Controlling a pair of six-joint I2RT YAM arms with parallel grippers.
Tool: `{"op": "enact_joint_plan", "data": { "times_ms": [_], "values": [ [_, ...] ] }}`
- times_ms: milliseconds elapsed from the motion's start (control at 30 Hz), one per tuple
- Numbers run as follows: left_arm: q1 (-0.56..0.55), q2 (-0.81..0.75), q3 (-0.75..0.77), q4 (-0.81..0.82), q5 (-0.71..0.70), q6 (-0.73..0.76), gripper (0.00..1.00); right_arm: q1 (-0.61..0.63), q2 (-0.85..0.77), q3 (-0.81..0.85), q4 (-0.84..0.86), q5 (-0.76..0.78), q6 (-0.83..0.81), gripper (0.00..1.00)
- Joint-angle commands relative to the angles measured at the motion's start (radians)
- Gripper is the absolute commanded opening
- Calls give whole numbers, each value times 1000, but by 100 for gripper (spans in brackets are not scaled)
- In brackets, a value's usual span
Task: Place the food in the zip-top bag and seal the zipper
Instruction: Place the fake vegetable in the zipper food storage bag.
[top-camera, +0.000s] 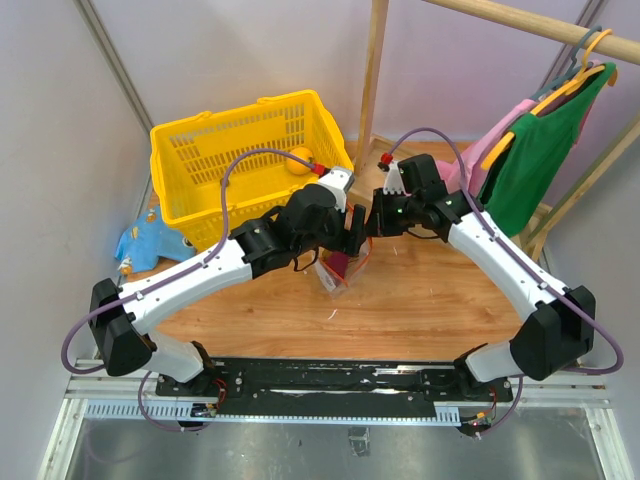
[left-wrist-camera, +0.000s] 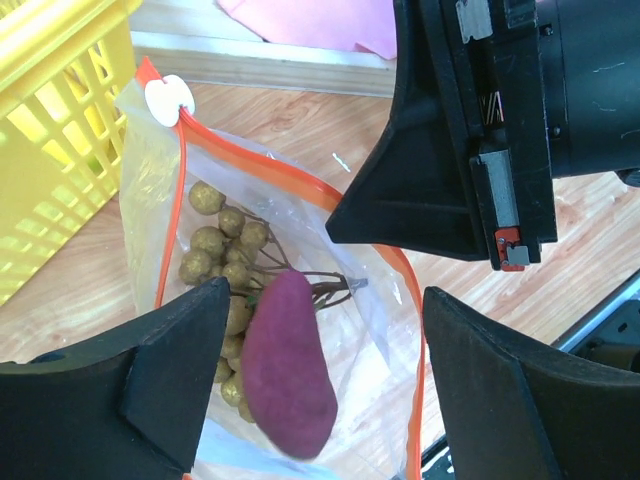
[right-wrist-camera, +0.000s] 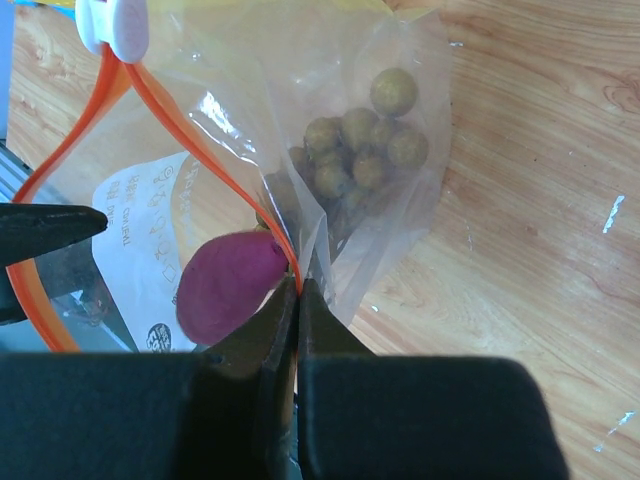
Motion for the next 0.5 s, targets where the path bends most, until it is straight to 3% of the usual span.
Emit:
{"op": "enact_joint_plan", "data": {
  "times_ms": [0,467],
  "values": [
    [-7,-3,0,21,-33,17,83,13,11,41,-1,-8,1,1],
    [-5,-24,83,-59,-116,33,90,12,15,58,-21,8,-12,1]
  ]
}}
